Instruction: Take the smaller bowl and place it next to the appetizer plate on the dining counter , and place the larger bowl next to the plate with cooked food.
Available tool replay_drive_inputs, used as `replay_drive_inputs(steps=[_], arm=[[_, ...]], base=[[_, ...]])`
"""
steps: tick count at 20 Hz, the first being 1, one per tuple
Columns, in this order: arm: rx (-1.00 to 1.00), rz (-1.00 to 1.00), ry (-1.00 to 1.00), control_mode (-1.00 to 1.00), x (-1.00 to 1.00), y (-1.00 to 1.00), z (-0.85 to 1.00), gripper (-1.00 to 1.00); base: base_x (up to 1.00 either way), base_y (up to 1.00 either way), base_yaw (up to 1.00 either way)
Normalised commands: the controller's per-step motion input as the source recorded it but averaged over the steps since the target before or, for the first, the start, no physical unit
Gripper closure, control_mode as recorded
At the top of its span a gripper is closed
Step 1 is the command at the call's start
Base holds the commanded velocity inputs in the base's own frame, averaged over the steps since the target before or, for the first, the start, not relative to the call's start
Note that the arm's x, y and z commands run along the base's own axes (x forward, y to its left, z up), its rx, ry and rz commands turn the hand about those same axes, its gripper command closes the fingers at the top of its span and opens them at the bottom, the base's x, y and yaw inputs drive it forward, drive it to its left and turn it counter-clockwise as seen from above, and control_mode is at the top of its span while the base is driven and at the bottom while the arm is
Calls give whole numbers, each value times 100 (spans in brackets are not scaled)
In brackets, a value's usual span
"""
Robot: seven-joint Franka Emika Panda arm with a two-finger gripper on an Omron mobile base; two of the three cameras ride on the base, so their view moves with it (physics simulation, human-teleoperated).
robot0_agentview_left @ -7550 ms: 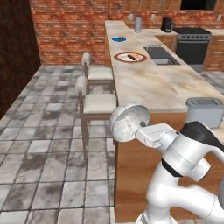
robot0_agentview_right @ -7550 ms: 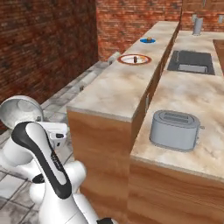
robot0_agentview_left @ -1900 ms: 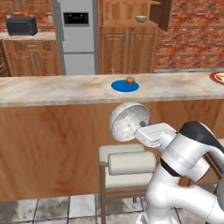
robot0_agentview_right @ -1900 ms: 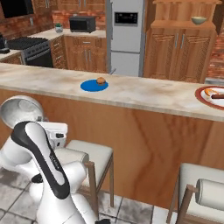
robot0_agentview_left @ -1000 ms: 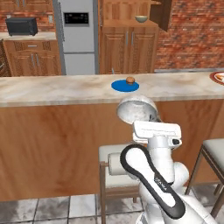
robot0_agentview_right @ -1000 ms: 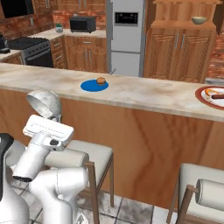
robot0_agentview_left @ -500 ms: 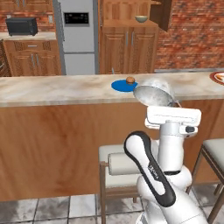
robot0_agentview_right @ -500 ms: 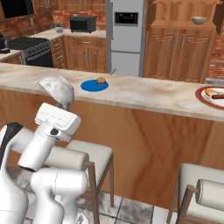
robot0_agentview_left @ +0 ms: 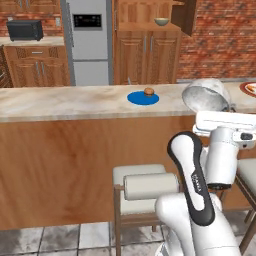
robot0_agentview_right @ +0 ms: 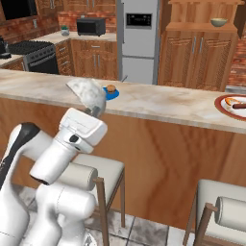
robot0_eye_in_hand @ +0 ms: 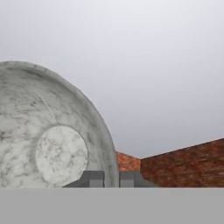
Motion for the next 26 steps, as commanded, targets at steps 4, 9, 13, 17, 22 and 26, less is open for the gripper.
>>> replay_drive_inputs(steps=[4, 9, 13, 17, 22, 26], arm=[[-8, 0, 45, -100, -80, -27, 91, 100], [-23, 1, 44, -100, -74, -7, 82, 100], [-8, 2, 51, -100, -62, 0, 98, 100], [6, 0, 42, -100, -47, 0, 100, 100], [42, -8, 18, -100, -27, -8, 41, 100], [32, -30, 2, -100, -4, 0, -29, 100]], base=[[0, 0, 0], [0, 0, 0], [0, 0, 0], [0, 0, 0], [0, 0, 0], [0, 0, 0]])
